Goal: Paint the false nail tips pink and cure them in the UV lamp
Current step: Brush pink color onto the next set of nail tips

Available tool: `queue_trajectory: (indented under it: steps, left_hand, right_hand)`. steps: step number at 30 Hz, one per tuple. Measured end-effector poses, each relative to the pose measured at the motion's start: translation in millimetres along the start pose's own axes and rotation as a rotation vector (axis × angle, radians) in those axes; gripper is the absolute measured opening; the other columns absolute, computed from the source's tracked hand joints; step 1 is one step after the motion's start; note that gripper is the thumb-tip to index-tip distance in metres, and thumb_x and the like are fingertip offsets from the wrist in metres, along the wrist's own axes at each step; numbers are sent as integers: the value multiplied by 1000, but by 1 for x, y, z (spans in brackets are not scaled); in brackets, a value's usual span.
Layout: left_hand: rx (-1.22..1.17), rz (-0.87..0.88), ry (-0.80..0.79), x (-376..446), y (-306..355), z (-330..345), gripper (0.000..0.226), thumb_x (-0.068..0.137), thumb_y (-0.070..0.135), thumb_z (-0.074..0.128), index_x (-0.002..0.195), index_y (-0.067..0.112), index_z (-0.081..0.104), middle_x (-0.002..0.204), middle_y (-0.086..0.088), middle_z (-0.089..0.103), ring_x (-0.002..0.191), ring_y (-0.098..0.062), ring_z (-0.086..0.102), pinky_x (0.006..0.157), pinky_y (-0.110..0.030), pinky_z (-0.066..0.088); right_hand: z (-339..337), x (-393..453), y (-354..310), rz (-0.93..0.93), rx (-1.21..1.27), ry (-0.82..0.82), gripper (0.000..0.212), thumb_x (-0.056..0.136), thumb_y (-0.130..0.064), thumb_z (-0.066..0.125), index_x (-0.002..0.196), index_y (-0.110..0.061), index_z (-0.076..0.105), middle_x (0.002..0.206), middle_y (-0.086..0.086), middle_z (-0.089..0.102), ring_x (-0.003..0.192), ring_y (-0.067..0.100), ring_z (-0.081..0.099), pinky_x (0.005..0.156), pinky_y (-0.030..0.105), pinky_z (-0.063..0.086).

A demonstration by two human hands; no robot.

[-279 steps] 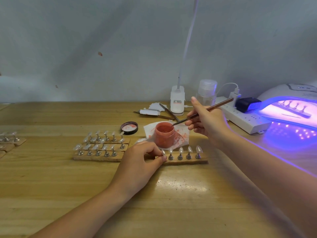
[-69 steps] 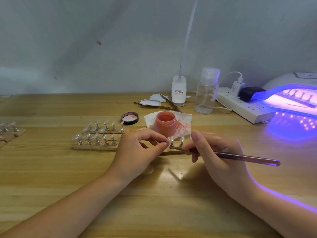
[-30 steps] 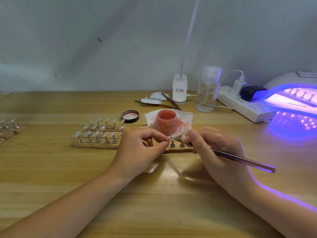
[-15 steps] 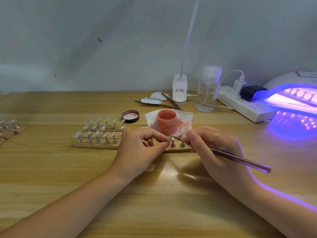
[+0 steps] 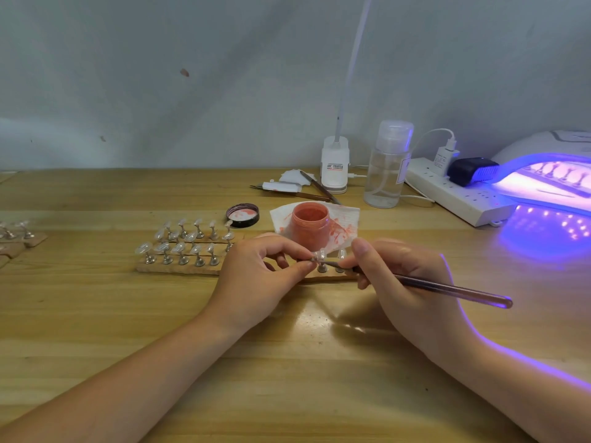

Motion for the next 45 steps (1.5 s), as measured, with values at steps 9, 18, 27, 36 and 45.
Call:
queue_trajectory:
  steps: [9,18,27,36,45]
  left_hand:
    - [14,14,3,1,0,0,23,72,14,75,65,34,66,67,26,62,63,4,51,53,-7,38]
    - [-17,1,6,1,0,1,20,72,13,75,67,31,67,65,25,62,62,4,51,53,-9,40]
    - [-34,8,18,1,-1,1,23,72,12,75,64,32,65,65,24,63,61,4,51,52,-9,39]
    - [2,25,-12,2,1,2,23,72,12,75,66,32,64,64,27,61,62,4,51,54,-8,39]
    - [-22,15,2,2,1,1,26,71,11,76,63,33,65,63,24,62,59,4,49,52,-8,37]
  right_hand:
    - [0,2,-1,-7,-15,33,28,89,-28,57,70,-11,69,58,-10,58,58,6,56,55,27,46]
    - [-1,-2,-3,41,122,41,30,87,-34,49,68,-21,69,60,-9,63,53,2,56,55,12,43]
    - [2,-2,-2,84,159,-15,29,87,-36,57,66,-21,70,59,-9,65,53,4,58,55,13,44]
    - [1,2,-3,64,29,14,24,88,-33,53,70,-26,68,74,-6,68,63,1,60,59,17,47]
    - [0,1,-3,43,108,44,29,88,-33,49,70,-22,68,68,-10,67,61,-1,60,58,10,44]
Point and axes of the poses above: each hand's wrist, its own x-axis towards the middle knuckle, its own z-axis out of the palm, y = z × x, the point moved 3 cm from there along x, towards the middle knuckle
